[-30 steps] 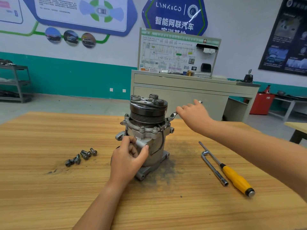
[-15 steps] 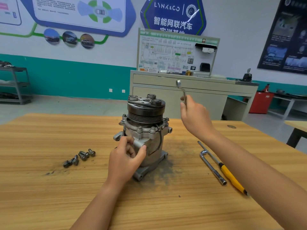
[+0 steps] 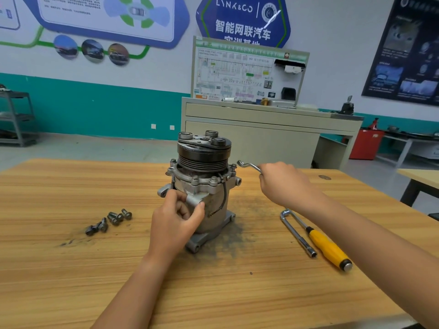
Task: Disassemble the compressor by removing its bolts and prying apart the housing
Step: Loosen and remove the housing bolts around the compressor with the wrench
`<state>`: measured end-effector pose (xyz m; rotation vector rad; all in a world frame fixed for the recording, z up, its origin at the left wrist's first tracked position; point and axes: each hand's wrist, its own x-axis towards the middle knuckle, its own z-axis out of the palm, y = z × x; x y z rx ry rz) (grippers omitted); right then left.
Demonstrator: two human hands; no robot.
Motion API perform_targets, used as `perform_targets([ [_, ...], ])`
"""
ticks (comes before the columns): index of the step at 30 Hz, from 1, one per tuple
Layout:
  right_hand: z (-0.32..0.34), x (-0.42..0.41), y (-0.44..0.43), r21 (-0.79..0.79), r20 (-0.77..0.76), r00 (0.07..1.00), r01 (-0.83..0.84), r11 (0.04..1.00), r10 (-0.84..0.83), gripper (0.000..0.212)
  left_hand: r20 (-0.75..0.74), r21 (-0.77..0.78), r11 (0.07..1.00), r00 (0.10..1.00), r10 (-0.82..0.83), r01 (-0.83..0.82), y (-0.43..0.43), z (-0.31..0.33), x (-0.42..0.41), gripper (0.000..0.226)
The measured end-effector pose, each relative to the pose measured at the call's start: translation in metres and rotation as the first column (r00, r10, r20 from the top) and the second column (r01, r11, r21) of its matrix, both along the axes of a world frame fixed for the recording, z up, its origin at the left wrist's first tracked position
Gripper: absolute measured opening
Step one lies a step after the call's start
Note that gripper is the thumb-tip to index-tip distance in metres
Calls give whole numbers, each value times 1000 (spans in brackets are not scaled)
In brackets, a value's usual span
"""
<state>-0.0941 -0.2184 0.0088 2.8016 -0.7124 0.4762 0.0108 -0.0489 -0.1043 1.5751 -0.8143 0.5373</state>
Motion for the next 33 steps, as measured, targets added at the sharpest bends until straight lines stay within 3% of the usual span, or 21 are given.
perform_targets([
  [6, 4, 2, 15, -106, -65, 998, -32, 994, 25, 25, -21, -2, 1000, 1000, -20, 20, 1, 0, 0, 27],
  [12, 27, 4, 36, -308, -283, 959, -104, 946, 13, 16, -43, 5, 1000, 999, -16, 17, 0, 1, 0, 23],
  [17, 44, 5, 30, -292, -386, 923, -138, 946, 16, 15, -34, 14, 1000, 999, -28, 28, 1, 1, 0, 22],
  [19, 47, 5, 26, -282, -403, 915, -156, 947, 31, 9, -30, 18, 1000, 999, -21, 21, 1, 1, 0, 23],
  [23, 48, 10, 16, -294, -424, 904, -184, 938, 45, 24, -33, 21, 999, 999, -25, 26, 1, 1, 0, 22],
  [29, 55, 16, -8, -483, -457, 889, -278, 830, 31, 43, -56, 46, 999, 998, -18, 20, 1, 1, 1, 22],
  [33, 43, 24, -27, -534, -347, 938, -219, 817, 25, 45, -45, 51, 998, 999, -19, 21, 1, -3, 1, 23],
])
